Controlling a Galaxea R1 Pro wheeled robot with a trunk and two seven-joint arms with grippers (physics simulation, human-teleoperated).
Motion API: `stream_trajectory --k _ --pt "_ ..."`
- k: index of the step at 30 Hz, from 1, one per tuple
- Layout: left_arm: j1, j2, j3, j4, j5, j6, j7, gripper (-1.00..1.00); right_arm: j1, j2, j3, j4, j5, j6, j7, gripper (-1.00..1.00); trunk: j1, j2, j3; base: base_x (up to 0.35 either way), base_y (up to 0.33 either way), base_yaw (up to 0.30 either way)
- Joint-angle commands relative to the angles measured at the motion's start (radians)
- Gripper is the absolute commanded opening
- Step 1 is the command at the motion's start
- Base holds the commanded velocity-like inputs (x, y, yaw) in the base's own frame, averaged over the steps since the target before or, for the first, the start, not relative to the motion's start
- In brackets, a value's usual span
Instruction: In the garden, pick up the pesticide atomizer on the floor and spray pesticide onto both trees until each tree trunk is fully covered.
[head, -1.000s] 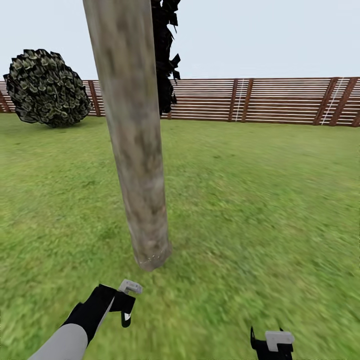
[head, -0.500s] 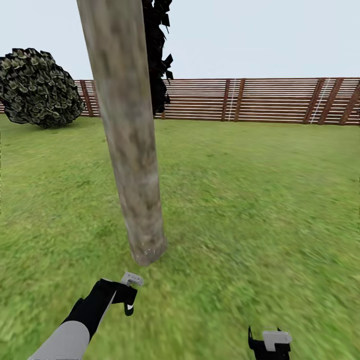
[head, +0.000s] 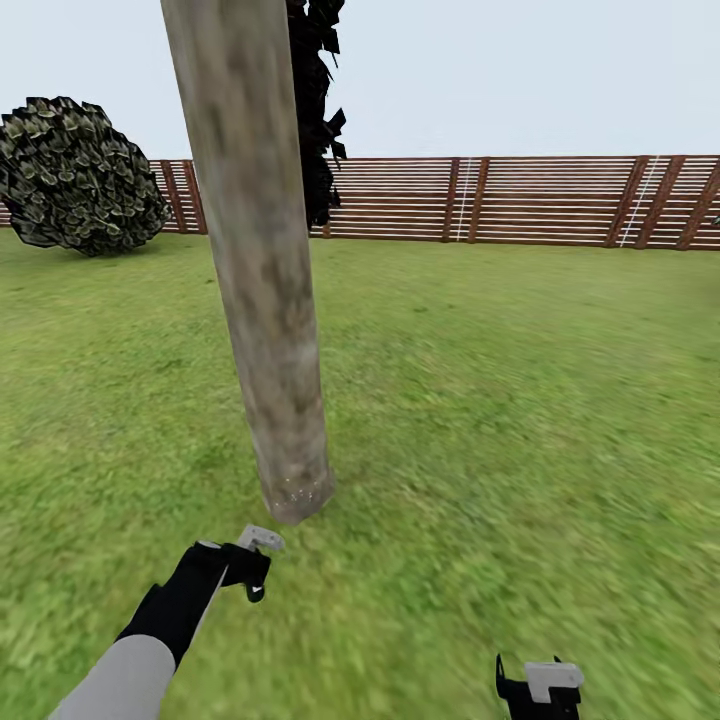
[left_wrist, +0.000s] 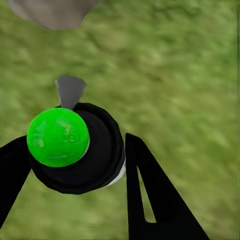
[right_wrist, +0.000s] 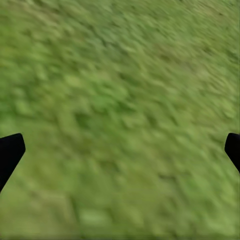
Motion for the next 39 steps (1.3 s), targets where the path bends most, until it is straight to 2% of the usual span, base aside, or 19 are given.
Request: stream_trajectory --k 1,3,6,10,12,15,18,21,22,25,26,27,30,31,32,34,36,39 --pt "0.001 -0.003 0.000 -0.002 0.000 -0.001 0.001 -1.00 0.000 0.000 0.000 0.000 0.000 0.000 0.000 1.00 0.000 0.000 0.000 -0.142 0.000 0.000" --pt "-0.004 -0.020 0.001 -0.009 0.001 -0.001 0.003 -1.00 0.000 0.000 0.000 0.001 0.000 0.000 0.000 1.00 0.000 0.000 0.000 -0.238 0.000 0.000" --pt "-0.011 -0.028 0.000 -0.033 0.001 0.002 0.002 -1.00 0.001 0.000 0.000 0.001 0.000 0.000 0.000 1.00 0.000 0.000 0.000 -0.118 0.000 0.000" --pt "-0.013 -0.022 0.005 -0.120 0.003 0.013 0.000 -1.00 0.001 0.000 0.000 0.002 0.000 0.000 0.000 1.00 0.000 0.000 0.000 -0.014 0.000 0.000" --pt "-0.013 -0.016 0.008 -0.146 0.003 0.014 0.000 -1.00 0.001 0.000 0.000 0.002 0.000 0.000 0.000 1.00 0.000 0.000 0.000 -0.003 0.000 0.000" --pt "-0.009 -0.020 0.004 -0.156 0.001 0.013 0.001 -1.00 0.000 0.000 0.000 0.002 0.000 0.000 0.000 1.00 0.000 0.000 0.000 0.000 0.000 0.000" --pt "-0.007 -0.041 0.001 -0.152 0.001 0.012 0.004 -1.00 0.001 0.000 0.000 0.002 0.000 0.000 0.000 1.00 0.000 0.000 0.000 0.000 0.000 0.000" --pt "-0.012 -0.096 -0.008 -0.161 -0.001 0.015 0.003 -1.00 0.001 0.000 0.000 0.002 0.000 0.000 0.000 1.00 0.000 0.000 0.000 0.000 0.000 0.000" --pt "-0.013 -0.098 -0.014 -0.162 -0.002 0.017 0.003 -1.00 0.000 0.000 0.000 0.002 0.000 0.000 0.000 1.00 0.000 0.000 0.000 0.000 0.000 0.000" --pt "-0.017 -0.071 -0.011 -0.163 -0.003 0.018 0.002 -1.00 0.001 0.000 0.000 0.002 0.000 0.000 0.000 1.00 0.000 0.000 0.000 0.000 0.000 0.000" --pt "-0.031 0.014 0.000 -0.163 0.008 0.037 -0.002 -1.00 0.001 0.000 0.000 0.002 0.000 0.000 0.000 1.00 0.000 0.000 0.000 0.000 0.000 0.000" --pt "-0.032 0.027 0.005 -0.163 0.012 0.051 -0.003 -1.00 0.001 0.000 0.000 0.002 0.000 0.000 0.000 1.00 0.000 0.000 0.000 0.000 0.000 0.000" --pt "-0.029 0.019 -0.002 -0.161 0.012 0.058 -0.004 -1.00 0.000 0.000 0.000 0.002 0.000 0.000 0.000 1.00 0.000 0.000 0.000 0.000 0.000 0.000" --pt "-0.029 -0.002 -0.017 -0.162 0.011 0.060 -0.004 -1.00 0.001 0.000 0.000 0.001 0.000 0.000 0.000 1.00 0.000 0.000 0.000 0.000 0.000 0.000" --pt "-0.032 -0.034 -0.044 -0.162 0.009 0.063 -0.003 -1.00 0.001 0.000 0.000 0.001 0.000 0.000 0.000 1.00 0.000 0.000 0.000 0.000 0.000 0.000" --pt "-0.036 -0.054 -0.062 -0.164 0.009 0.065 -0.002 -1.00 0.001 0.000 0.000 0.001 0.000 0.000 0.000 1.00 0.000 0.000 0.000 0.000 0.000 0.000" --pt "-0.043 -0.053 -0.063 -0.164 0.011 0.066 -0.003 -1.00 0.001 0.000 0.000 0.000 0.000 0.000 0.000 1.00 0.000 0.000 0.000 0.000 0.000 0.000" --pt "-0.048 -0.027 -0.047 -0.164 0.011 0.067 -0.004 -1.00 0.001 0.000 0.000 0.000 0.000 0.000 0.000 1.00 0.000 0.000 0.000 0.000 0.000 0.000"
